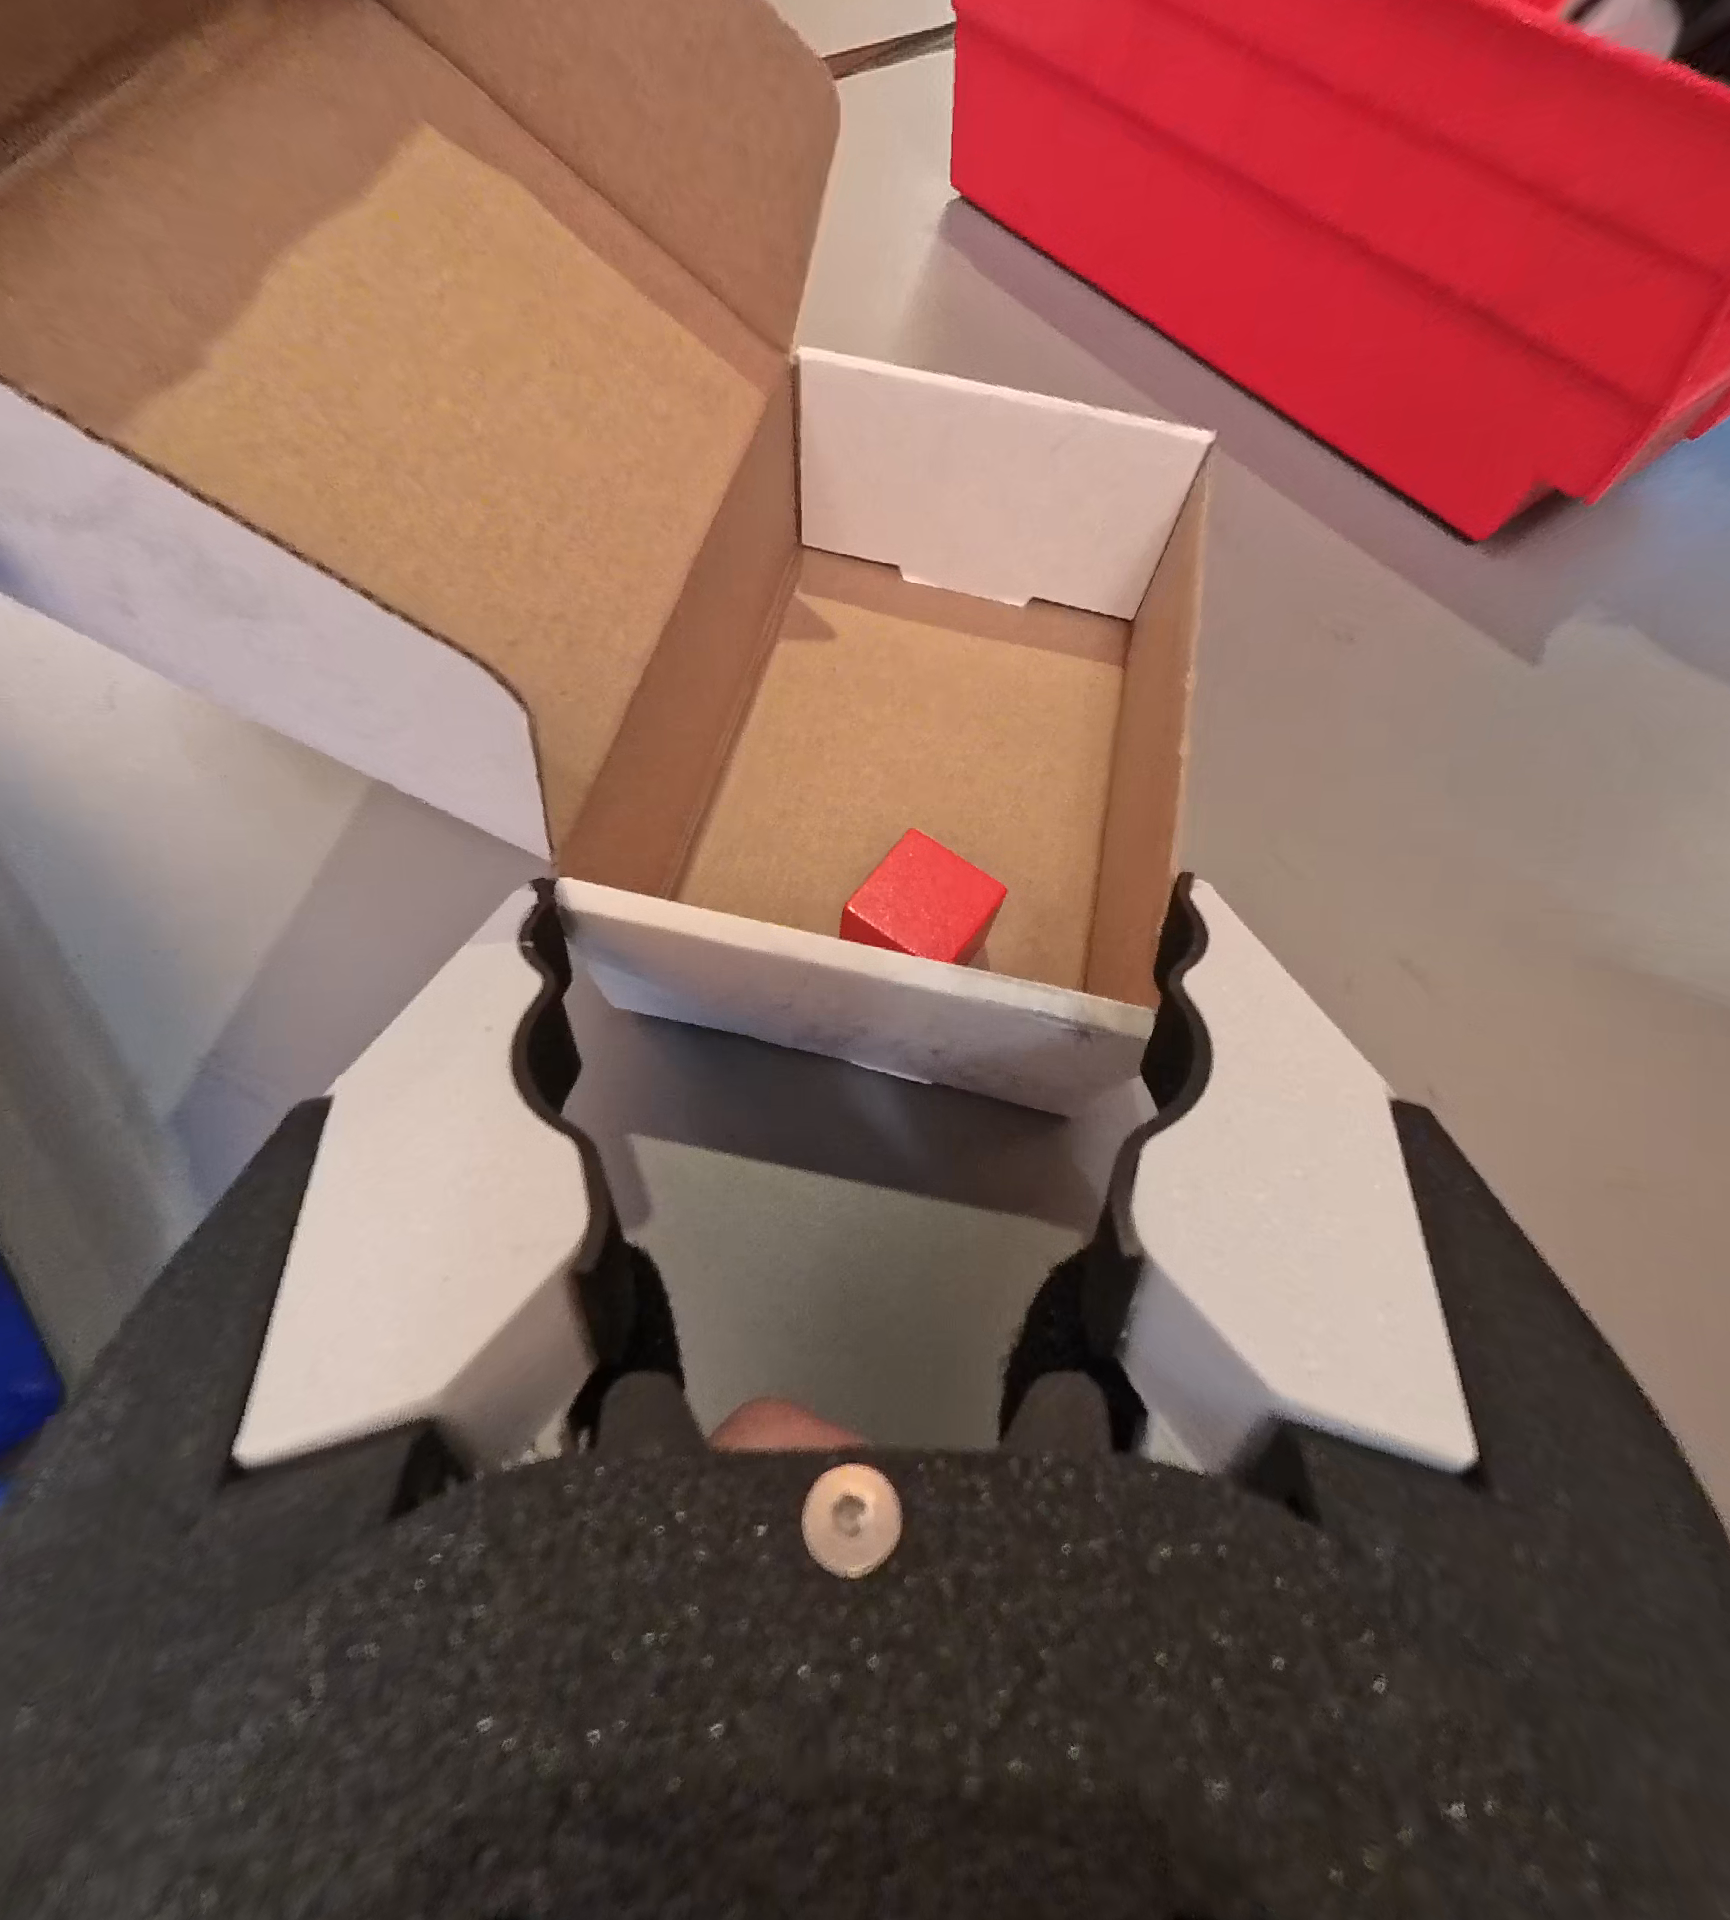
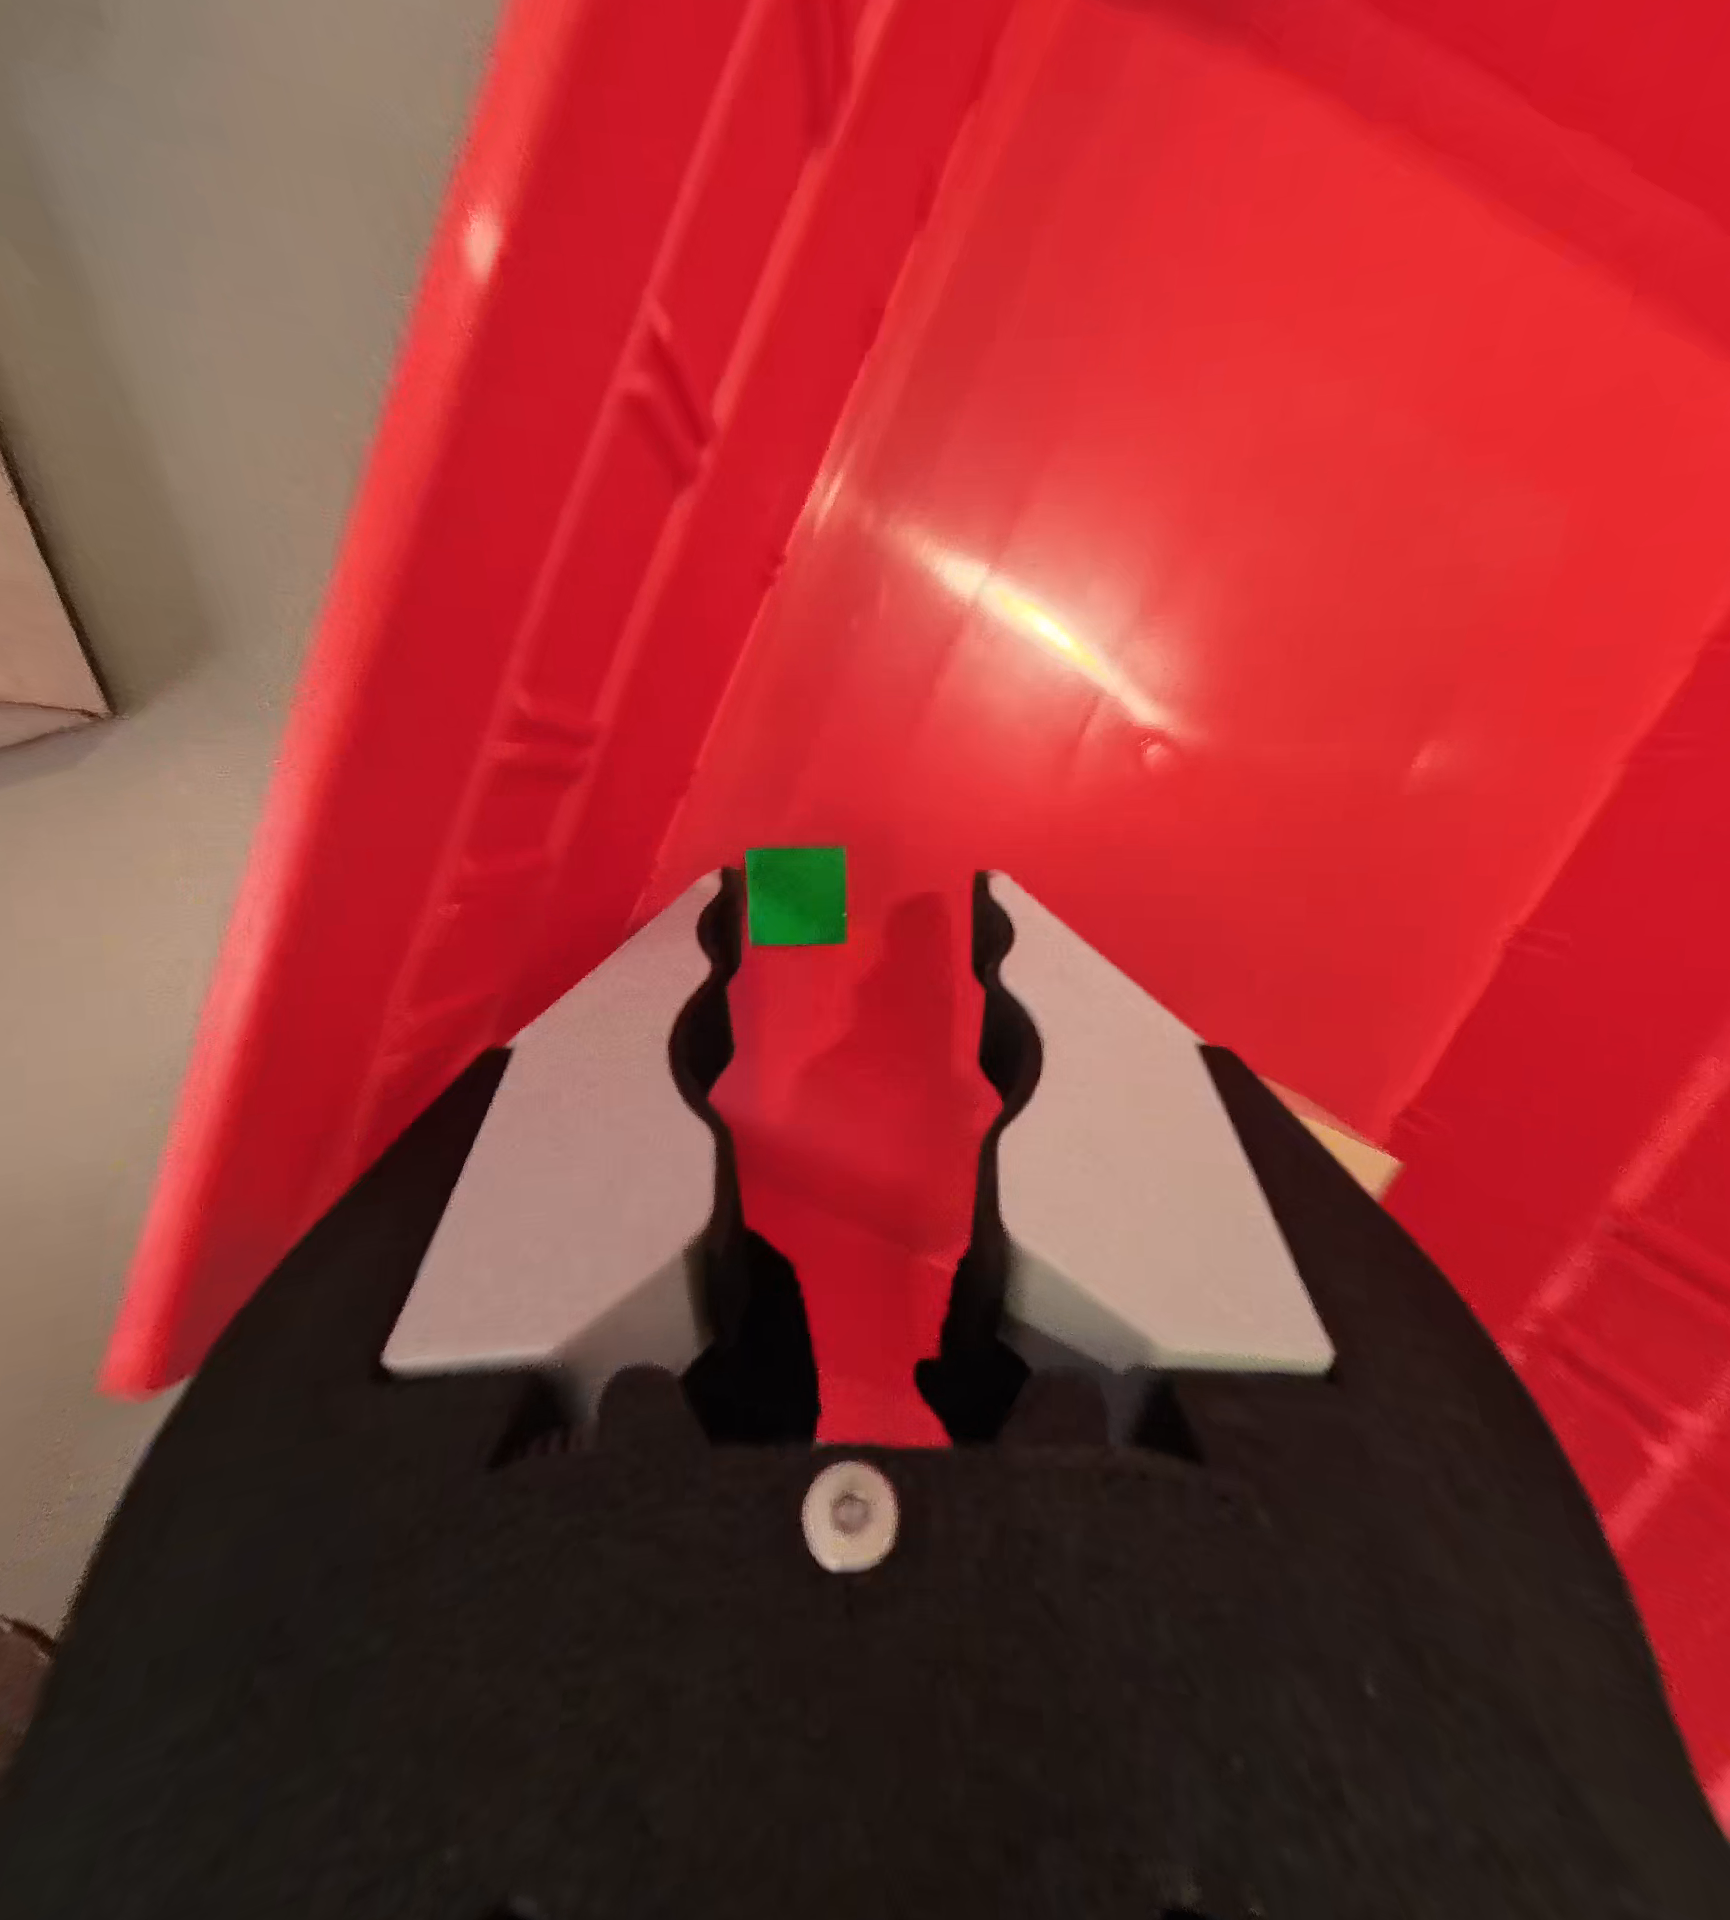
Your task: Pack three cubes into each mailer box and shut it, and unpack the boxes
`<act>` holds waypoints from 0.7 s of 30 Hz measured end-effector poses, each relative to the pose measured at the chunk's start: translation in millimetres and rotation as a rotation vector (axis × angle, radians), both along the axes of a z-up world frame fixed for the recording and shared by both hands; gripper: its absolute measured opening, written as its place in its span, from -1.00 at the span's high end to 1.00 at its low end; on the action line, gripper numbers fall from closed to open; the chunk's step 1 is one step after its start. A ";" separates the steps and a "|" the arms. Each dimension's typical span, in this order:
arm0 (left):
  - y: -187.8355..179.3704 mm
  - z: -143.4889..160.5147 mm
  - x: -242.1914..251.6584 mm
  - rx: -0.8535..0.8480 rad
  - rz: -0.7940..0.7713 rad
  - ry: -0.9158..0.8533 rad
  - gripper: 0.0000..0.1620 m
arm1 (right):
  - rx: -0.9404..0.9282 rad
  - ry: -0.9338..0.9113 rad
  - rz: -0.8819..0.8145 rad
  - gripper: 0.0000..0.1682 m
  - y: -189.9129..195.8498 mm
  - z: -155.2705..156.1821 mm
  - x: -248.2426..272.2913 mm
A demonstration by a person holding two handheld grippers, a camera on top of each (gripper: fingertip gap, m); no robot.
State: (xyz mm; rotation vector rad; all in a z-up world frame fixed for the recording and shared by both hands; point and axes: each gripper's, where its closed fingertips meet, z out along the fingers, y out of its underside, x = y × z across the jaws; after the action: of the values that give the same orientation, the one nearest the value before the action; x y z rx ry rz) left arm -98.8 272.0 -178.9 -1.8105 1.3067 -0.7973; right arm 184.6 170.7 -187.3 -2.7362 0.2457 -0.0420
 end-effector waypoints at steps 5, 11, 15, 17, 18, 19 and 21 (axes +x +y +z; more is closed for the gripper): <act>-9.1 0.2 -2.5 -0.006 -0.192 -0.006 -0.35 | 0.363 -0.068 0.052 0.47 27.6 111.7 -18.7; -18.3 0.1 -11.9 -0.008 -0.300 0.014 -0.36 | 0.587 -0.056 0.504 0.39 55.6 184.9 -157.8; -19.6 0.1 -12.1 -0.010 -0.312 0.008 -0.36 | 0.406 -0.065 0.866 0.43 62.3 128.1 -247.6; -19.6 0.1 -12.1 -0.009 -0.312 0.003 -0.36 | 0.321 -0.055 0.948 0.51 67.6 90.9 -271.0; -19.7 0.1 -12.1 -0.009 -0.311 0.001 -0.36 | 0.274 -0.026 0.972 0.52 68.5 73.2 -279.5; -20.3 0.2 -12.4 -0.009 -0.312 0.000 -0.36 | 0.220 0.004 0.984 0.52 68.9 57.0 -284.7; -22.2 0.3 -13.2 -0.009 -0.319 -0.001 -0.36 | 0.126 0.039 0.985 0.53 70.5 30.8 -286.6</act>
State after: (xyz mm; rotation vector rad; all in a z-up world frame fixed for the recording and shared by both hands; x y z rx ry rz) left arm -112.0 249.8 -178.7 -1.6284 1.6171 -0.9730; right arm -102.0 241.2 -156.5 -2.4359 -1.0411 0.2816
